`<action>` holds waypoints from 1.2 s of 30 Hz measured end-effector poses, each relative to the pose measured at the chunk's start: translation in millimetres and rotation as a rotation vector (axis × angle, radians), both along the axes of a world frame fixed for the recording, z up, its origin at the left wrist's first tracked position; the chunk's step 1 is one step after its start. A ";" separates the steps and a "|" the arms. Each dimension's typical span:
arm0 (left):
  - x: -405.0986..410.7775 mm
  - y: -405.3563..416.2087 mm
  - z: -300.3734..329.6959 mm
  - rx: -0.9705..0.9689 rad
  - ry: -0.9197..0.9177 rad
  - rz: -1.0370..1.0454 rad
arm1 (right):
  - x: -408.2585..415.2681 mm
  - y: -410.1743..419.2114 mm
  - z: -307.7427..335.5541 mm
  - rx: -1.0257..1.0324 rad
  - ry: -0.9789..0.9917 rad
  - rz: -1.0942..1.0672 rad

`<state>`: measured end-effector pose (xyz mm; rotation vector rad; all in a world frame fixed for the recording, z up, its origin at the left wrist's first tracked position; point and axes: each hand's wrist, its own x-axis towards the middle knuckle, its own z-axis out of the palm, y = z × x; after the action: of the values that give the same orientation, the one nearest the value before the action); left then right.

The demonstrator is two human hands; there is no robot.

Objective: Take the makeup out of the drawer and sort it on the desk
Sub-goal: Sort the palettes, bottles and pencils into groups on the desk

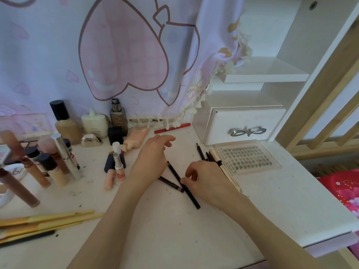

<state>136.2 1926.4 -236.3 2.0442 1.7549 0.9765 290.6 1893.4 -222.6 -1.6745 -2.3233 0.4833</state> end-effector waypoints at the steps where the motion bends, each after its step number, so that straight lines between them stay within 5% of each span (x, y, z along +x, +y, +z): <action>1: -2.8 -0.4 0.9 0.009 -0.030 0.004 | -4.6 -0.1 1.5 -0.056 -0.019 -0.009; 7: 0.4 -0.8 -2.9 0.021 -0.083 -0.005 | -16.7 11.6 8.0 -0.144 -0.178 -0.052; 10: -0.6 -0.9 -3.7 0.051 -0.078 -0.023 | -14.8 17.2 15.3 -0.150 -0.089 -0.098; 16: 0.6 -5.1 8.9 0.036 -0.289 -0.041 | -3.1 38.7 28.4 -0.310 0.976 -0.263; 20: 7.4 -9.6 8.7 -0.128 -0.199 -0.113 | -4.5 41.0 12.0 -0.333 1.346 -0.260; 30: 12.6 -9.1 4.8 0.153 -0.119 -0.132 | -2.1 39.2 3.3 -0.325 1.494 -0.206; 36: 20.1 -11.6 7.7 0.118 -0.186 -0.153 | -0.3 38.9 3.3 -0.276 1.468 -0.195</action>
<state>156.3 1914.8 -228.6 2.0473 1.4576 1.2034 290.3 1932.3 -219.3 -0.9263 -1.0122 1.3938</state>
